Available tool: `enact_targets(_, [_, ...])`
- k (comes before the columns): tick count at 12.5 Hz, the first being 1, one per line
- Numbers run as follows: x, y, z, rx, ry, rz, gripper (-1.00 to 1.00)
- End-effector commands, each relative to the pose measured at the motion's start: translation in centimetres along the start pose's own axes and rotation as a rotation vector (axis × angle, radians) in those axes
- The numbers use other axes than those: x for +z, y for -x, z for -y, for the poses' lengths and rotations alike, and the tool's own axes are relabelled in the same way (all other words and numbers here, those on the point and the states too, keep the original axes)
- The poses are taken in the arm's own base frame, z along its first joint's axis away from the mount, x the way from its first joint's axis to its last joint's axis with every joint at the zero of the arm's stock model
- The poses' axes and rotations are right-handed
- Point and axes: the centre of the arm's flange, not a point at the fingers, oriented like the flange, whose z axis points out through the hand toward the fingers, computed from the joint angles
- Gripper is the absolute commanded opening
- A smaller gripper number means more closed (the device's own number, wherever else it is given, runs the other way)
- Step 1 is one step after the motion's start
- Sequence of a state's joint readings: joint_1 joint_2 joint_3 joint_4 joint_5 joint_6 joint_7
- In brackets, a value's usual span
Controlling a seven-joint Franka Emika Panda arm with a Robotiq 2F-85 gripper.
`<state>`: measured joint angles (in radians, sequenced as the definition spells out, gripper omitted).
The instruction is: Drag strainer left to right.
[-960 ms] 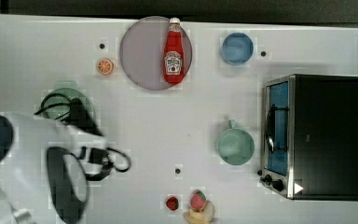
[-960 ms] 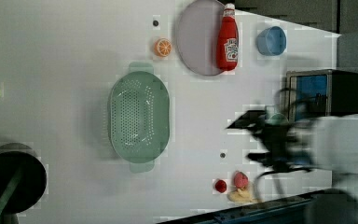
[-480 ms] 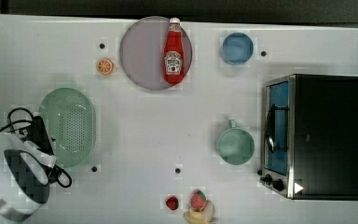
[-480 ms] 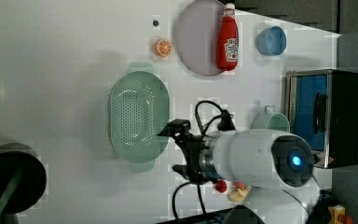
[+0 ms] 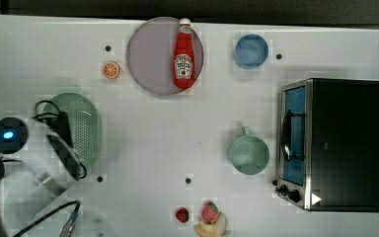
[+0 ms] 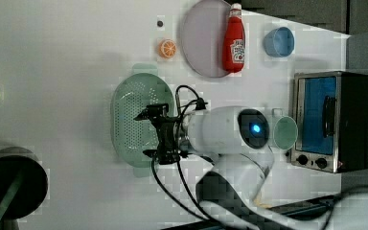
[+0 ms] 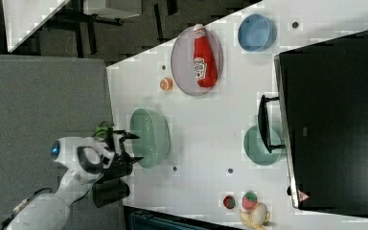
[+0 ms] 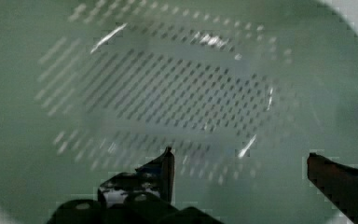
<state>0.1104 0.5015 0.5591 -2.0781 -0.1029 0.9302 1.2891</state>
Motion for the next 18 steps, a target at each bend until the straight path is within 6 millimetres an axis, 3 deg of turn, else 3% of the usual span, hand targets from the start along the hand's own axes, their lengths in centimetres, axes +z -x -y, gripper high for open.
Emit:
enact_targets(1, [1.6, -3.4, 1.0, 0.137, -0.028, 0.017, 1.00])
enact_targets(7, [5.4, -6.8, 0.8, 0.121, -0.040, -0.043, 1.00])
enact_targets(12, [5.7, -10.0, 1.1, 0.164, -0.084, -0.046, 1.00])
enact_targets(18, [4.6, -14.1, 0.4, 0.225, -0.083, -0.069, 1.00])
